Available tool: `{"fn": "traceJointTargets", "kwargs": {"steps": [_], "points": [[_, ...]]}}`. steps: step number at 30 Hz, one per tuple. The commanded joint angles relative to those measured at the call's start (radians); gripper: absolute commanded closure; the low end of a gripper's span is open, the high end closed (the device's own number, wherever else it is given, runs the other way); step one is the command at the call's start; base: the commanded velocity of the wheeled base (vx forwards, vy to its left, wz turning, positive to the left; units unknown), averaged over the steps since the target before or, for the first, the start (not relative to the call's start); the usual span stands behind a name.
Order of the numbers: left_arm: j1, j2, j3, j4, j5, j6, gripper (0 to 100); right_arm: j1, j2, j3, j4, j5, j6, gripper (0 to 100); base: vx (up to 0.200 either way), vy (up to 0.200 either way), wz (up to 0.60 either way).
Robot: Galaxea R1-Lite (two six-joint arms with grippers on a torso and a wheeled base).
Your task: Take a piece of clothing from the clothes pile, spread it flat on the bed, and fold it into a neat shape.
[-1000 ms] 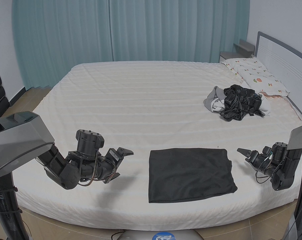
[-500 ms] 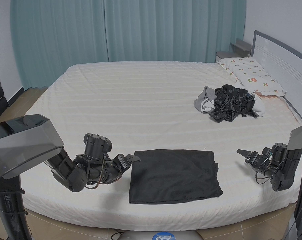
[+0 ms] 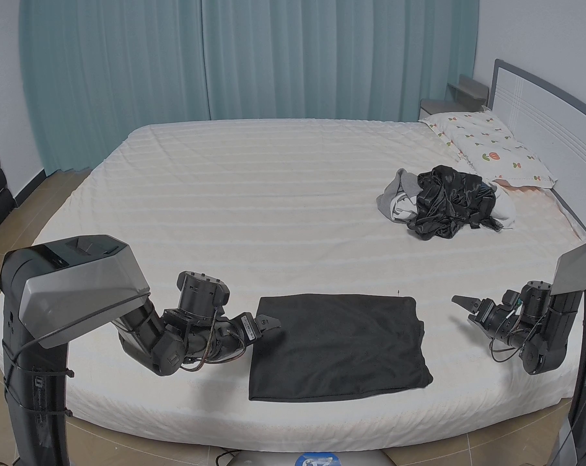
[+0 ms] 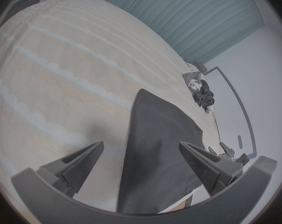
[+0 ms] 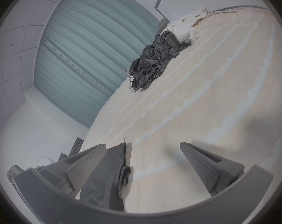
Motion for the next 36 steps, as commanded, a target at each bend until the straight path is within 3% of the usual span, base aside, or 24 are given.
{"fn": "traceJointTargets", "kwargs": {"steps": [1,9,21,22,36], "points": [[-0.035,0.015,-0.005,-0.009,0.002,-0.002,0,0.003,0.011,-0.006,-0.010,0.000,0.000,0,0.000,0.000,0.00],[-0.054,0.058,-0.025,-0.033,0.064,0.002,0,0.014,0.016,-0.005,-0.009,0.000,0.000,0,0.000,0.000,0.00],[-0.047,0.064,-0.030,-0.035,0.058,-0.002,0,0.022,0.014,-0.003,-0.010,0.000,0.000,0,0.000,0.000,0.00],[-0.047,0.064,-0.031,-0.035,0.058,-0.002,100,0.022,0.014,-0.003,-0.010,0.000,0.000,0,0.000,0.000,0.00],[-0.043,0.046,0.010,-0.081,0.065,-0.044,100,0.022,0.016,0.002,-0.009,0.002,0.000,0,0.000,0.000,0.00]]}}
